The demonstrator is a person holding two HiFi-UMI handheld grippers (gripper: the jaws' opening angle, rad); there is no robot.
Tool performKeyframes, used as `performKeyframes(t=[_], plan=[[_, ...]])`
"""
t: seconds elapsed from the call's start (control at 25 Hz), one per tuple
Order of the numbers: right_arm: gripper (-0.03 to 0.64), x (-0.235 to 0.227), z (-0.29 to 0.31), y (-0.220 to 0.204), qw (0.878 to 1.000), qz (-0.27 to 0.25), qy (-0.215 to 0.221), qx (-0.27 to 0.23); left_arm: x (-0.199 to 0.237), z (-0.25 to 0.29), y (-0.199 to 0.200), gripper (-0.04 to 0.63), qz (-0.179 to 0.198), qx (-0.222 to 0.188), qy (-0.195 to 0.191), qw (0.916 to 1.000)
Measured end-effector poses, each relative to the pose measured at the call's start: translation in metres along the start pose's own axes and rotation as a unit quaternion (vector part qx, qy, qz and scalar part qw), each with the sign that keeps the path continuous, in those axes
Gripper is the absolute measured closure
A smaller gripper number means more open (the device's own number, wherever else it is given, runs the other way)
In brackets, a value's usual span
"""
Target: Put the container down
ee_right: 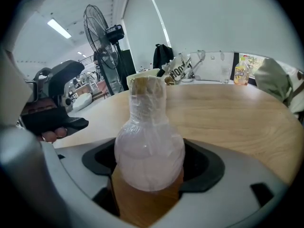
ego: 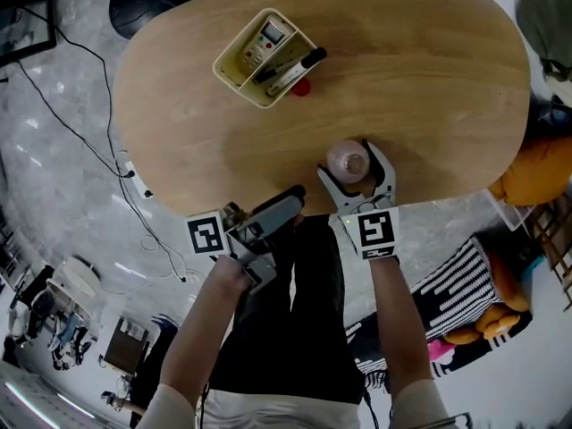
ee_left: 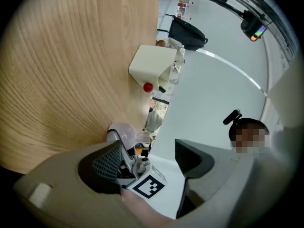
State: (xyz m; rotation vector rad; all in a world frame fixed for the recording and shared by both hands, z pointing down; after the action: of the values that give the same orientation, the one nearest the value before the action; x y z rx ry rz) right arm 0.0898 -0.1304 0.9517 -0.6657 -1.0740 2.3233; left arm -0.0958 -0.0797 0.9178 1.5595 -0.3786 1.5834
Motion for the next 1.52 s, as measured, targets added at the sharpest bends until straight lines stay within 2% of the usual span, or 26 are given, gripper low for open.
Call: performKeyframes(t=[0.44, 0.8, 0.88, 1.0, 1.12, 1.24, 1.4, 1.52], plan=[[0.225, 0.005, -0.005, -0.016, 0.999, -0.048, -0.009, 0.021, 0.012, -0.001, -0.007, 0.245, -0.010, 0.001, -0.006, 0.9999], [0.201, 0.011, -0.025, 0.002, 0.999, -0.036, 0.012, 0.034, -0.011, -0.007, -0.018, 0.245, 0.000, 0.002, -0.013, 0.9999], [0.201, 0.012, -0.037, 0.015, 0.999, -0.034, 0.009, 0.031, -0.026, -0.008, -0.023, 0.249, 0.007, 0.004, -0.020, 0.9998], [0.202, 0.017, -0.063, 0.043, 0.999, -0.024, 0.002, 0.023, -0.054, -0.013, -0.033, 0.293, 0.026, 0.014, -0.029, 0.9992], [0.206, 0.030, -0.096, 0.081, 1.000, -0.018, 0.009, 0.011, -0.090, -0.020, -0.047, 0.329, 0.038, 0.032, -0.046, 0.9977], [0.215, 0.042, -0.132, 0.125, 0.999, -0.032, 0.012, -0.001, -0.132, -0.026, -0.059, 0.352, 0.056, 0.047, -0.061, 0.9955], [0.249, 0.062, -0.186, 0.185, 0.999, -0.041, 0.005, -0.019, -0.192, -0.043, -0.078, 0.394, 0.103, 0.069, -0.055, 0.9907], [0.301, 0.079, -0.221, 0.221, 0.998, -0.041, -0.007, -0.037, -0.234, -0.058, -0.090, 0.422, 0.130, 0.078, -0.055, 0.9870]])
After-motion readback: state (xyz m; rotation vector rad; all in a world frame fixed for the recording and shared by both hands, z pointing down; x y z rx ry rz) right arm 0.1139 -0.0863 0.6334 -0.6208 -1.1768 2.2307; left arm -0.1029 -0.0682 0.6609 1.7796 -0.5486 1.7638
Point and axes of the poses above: the fingertips, and each gripper's own axes: z forward along the fingers, x to its left, y out of its top, the point moved 9 cm from there along -z, backward along the fingers, and after that the axes turned 9 degrees about -x, right-handed, at the moved point
